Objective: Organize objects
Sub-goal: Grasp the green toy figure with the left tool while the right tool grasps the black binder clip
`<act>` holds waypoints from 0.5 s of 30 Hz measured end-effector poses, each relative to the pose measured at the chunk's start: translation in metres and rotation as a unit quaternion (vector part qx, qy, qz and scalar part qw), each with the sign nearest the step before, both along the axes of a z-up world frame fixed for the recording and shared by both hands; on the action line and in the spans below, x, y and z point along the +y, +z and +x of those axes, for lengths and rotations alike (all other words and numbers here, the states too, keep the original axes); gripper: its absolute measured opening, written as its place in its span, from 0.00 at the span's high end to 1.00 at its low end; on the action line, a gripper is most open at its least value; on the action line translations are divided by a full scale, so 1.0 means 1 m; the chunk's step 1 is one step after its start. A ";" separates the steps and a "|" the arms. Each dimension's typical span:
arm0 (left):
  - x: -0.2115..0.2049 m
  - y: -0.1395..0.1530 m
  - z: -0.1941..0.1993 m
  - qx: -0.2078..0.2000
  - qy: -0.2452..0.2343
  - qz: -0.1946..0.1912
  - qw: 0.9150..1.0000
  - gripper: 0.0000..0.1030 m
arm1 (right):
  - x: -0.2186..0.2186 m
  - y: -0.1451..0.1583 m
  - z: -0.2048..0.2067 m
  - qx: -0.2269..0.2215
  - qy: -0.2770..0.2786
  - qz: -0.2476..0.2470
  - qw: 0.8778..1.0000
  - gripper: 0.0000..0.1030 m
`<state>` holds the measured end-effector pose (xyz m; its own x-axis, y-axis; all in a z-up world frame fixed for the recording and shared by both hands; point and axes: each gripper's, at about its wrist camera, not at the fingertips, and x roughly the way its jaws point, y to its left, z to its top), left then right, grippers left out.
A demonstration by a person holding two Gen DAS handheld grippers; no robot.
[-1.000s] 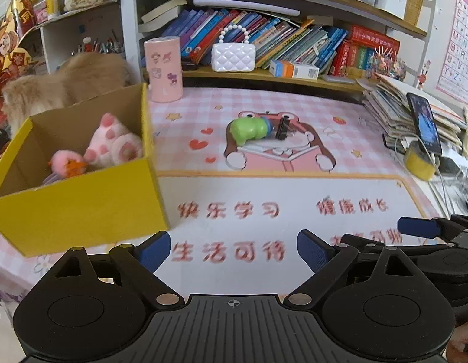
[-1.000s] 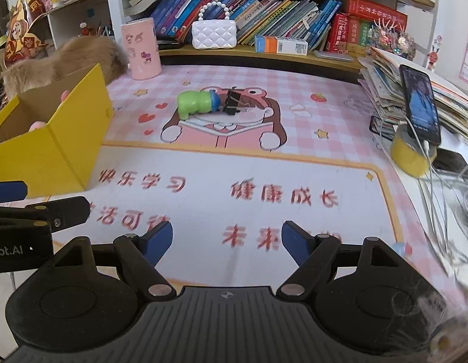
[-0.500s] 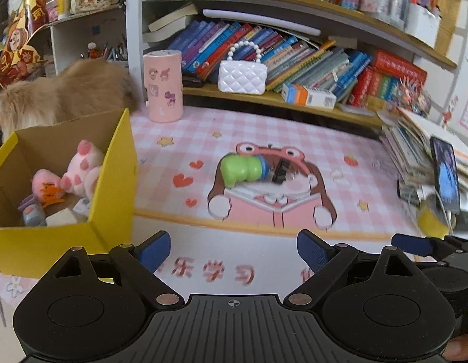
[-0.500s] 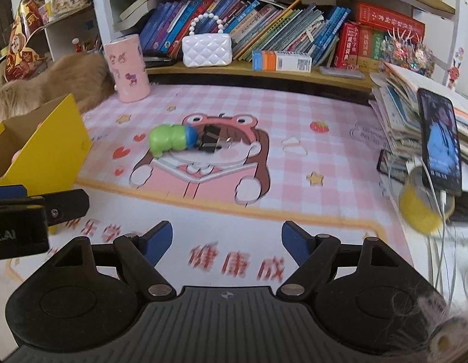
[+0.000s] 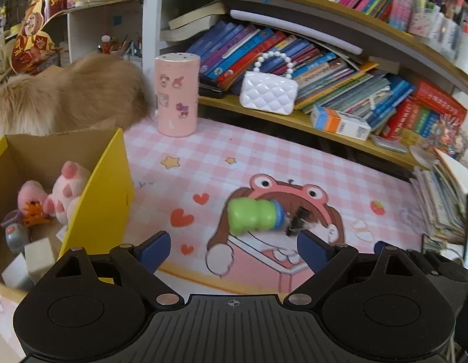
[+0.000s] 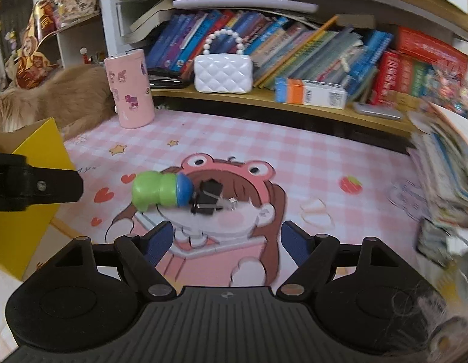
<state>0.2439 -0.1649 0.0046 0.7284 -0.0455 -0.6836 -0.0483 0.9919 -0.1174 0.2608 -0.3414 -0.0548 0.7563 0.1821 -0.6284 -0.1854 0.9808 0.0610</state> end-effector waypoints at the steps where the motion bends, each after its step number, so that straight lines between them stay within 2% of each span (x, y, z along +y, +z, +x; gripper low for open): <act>1: 0.001 0.000 0.004 0.001 0.004 0.001 1.000 0.10 | 0.001 -0.003 0.008 0.000 0.005 0.004 1.000 0.27; 5: 0.006 0.001 0.012 0.006 0.022 -0.002 1.000 0.10 | 0.008 -0.015 0.044 0.004 0.024 0.027 0.999 0.29; 7: 0.007 0.001 0.014 0.008 0.028 0.003 1.000 0.10 | 0.011 -0.020 0.060 0.012 0.030 0.035 0.999 0.34; 10: 0.008 0.000 0.016 0.012 0.032 0.011 0.999 0.10 | 0.015 -0.028 0.082 0.025 0.039 0.046 0.998 0.36; 15: 0.008 -0.002 0.022 0.018 0.035 0.019 0.999 0.10 | 0.014 -0.037 0.103 0.032 0.058 0.073 0.995 0.45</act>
<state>0.2659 -0.1569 0.0029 0.7039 0.0309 -0.7097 -0.1210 0.9897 -0.0770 0.3633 -0.3277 -0.0916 0.6844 0.3588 -0.6347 -0.2887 0.9327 0.2160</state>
